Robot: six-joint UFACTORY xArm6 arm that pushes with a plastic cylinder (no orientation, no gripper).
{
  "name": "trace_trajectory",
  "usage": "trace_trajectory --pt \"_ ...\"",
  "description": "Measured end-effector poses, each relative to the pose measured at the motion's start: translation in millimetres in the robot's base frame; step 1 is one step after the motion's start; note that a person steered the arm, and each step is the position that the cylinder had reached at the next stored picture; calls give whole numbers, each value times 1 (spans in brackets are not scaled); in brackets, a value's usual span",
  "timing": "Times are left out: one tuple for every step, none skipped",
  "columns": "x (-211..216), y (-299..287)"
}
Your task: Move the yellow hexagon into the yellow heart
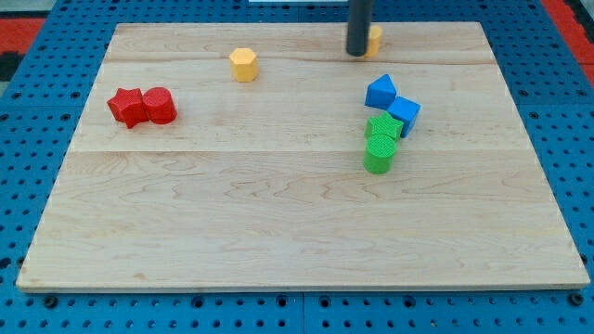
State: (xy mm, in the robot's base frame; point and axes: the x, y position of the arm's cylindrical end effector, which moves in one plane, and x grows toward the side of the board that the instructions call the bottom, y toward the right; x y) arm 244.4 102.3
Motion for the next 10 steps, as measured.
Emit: trace_trajectory --pt "19 -27" --pt "53 -110" --pt "55 -203" --pt "51 -240" --pt "46 -310" --pt "33 -323" --pt "28 -272" --pt "12 -244" --pt "5 -297" --pt "-8 -232"
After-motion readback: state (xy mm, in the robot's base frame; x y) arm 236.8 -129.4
